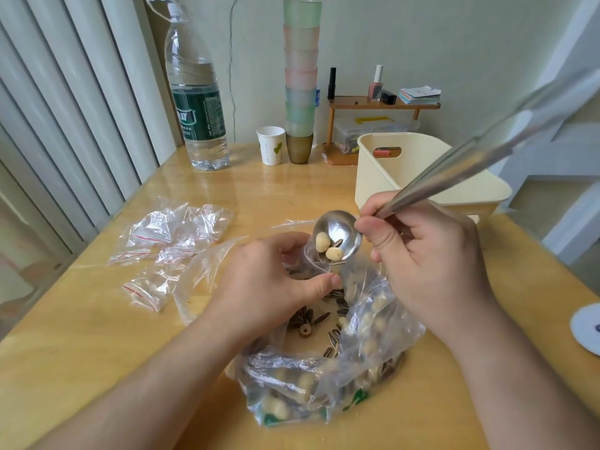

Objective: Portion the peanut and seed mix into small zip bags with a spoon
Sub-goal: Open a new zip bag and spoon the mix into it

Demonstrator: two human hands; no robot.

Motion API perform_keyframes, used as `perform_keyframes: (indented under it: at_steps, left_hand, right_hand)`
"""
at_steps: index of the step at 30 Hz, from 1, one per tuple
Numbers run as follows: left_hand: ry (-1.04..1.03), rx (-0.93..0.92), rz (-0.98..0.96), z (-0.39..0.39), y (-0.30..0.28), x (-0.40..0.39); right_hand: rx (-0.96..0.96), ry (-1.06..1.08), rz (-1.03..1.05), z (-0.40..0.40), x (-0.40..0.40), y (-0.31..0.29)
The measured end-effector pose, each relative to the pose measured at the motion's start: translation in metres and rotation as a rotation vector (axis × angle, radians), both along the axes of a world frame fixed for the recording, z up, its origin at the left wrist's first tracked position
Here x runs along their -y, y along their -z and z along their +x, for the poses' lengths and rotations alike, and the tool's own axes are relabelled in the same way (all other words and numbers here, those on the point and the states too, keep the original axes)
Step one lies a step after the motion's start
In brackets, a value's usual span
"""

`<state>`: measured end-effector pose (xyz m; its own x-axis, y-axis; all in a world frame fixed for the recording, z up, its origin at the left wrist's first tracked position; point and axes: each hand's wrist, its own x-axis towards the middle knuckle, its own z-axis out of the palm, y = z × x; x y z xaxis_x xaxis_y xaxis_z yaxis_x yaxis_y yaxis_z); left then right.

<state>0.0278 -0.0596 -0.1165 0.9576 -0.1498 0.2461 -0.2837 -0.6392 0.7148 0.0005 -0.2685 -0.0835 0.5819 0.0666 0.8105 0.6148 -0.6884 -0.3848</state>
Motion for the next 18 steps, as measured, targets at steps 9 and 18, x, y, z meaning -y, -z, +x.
perform_keyframes:
  at_steps: [9, 18]
  left_hand:
    - [-0.009, 0.003, -0.006, -0.0004, 0.0001, 0.0000]
    - [-0.004, -0.020, -0.102, 0.0042, 0.0045, -0.0031]
  right_hand:
    - [0.130, 0.014, -0.075, 0.0022, -0.0038, 0.0049]
    - [0.041, -0.010, -0.029, 0.0004, -0.0010, 0.0028]
